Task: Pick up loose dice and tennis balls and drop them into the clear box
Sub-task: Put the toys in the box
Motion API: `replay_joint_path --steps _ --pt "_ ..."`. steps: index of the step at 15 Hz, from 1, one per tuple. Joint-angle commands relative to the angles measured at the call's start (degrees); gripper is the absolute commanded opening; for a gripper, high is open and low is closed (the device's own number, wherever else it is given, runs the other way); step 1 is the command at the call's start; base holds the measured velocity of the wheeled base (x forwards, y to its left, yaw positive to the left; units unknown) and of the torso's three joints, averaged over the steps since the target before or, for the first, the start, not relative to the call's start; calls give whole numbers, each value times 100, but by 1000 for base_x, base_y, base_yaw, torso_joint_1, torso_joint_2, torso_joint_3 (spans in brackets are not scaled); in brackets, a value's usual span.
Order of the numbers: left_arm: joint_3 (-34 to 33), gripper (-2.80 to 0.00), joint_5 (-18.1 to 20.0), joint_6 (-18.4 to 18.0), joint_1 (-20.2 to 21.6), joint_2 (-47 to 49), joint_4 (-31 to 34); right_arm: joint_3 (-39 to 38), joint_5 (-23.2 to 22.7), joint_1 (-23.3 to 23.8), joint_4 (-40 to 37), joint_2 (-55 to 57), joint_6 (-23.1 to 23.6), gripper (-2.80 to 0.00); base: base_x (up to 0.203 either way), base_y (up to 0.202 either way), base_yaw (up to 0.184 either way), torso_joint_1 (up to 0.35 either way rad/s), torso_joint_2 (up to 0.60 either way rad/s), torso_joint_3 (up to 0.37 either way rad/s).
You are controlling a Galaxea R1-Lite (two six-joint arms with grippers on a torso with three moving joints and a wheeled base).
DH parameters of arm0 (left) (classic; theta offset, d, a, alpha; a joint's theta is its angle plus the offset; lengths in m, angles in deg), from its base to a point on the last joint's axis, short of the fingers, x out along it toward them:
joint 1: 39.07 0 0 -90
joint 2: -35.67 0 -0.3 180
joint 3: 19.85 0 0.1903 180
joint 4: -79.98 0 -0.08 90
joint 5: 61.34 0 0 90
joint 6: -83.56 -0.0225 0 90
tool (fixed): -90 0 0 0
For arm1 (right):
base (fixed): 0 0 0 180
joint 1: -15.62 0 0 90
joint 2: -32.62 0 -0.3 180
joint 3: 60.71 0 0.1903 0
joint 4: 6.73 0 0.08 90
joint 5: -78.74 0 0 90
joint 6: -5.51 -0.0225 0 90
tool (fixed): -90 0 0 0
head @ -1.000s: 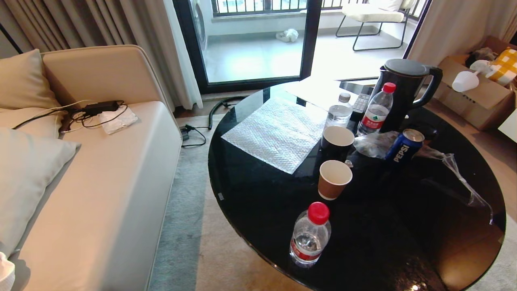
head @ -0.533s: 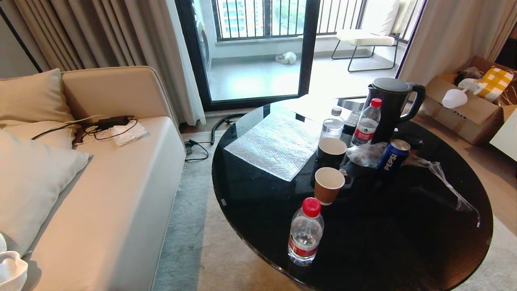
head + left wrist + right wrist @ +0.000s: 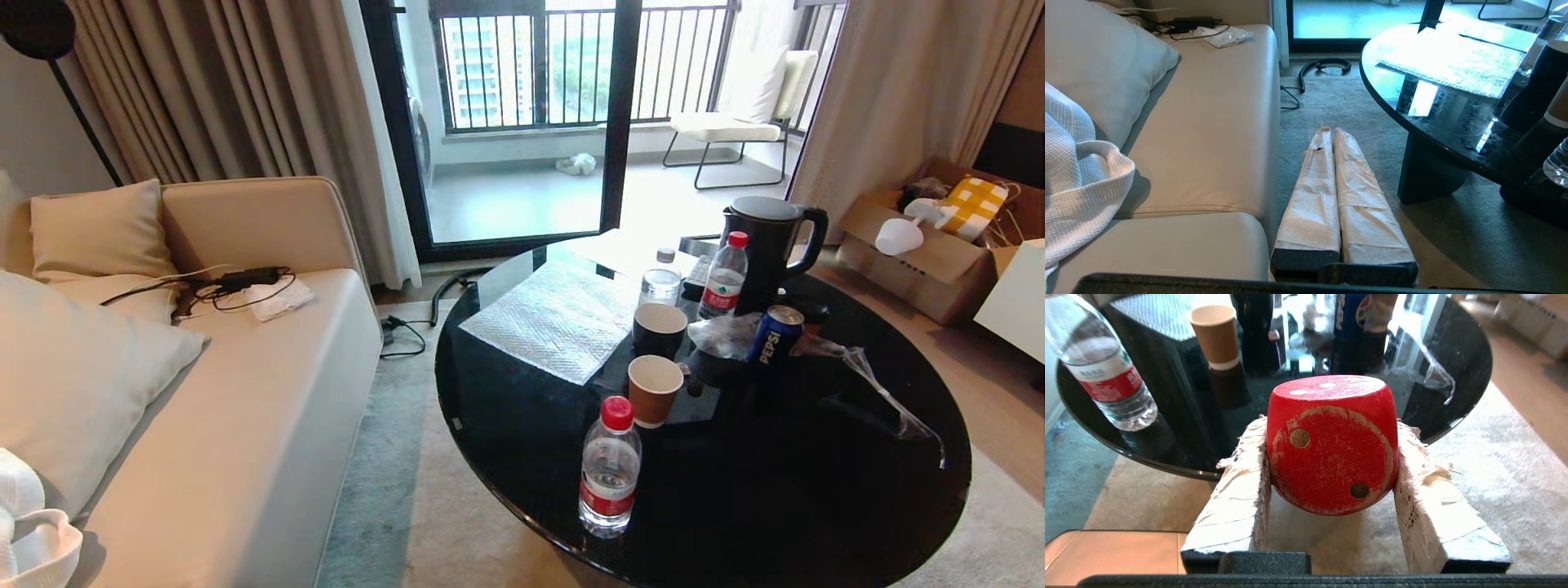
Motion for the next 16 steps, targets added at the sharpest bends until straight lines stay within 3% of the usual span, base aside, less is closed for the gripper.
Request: replay_joint_path --steps 1,12,16 --pt "-1 -280 -4 2 0 0 2 0 -2 2 -4 -1 3 -280 0 0 0 3 2 199" --pt "0 -280 -4 -7 0 0 3 0 -2 2 -4 -1 3 -280 0 0 0 1 0 50" --pt "0 -280 -4 -7 0 0 11 0 -2 2 -4 7 3 -280 0 -146 -1 3 0 3"
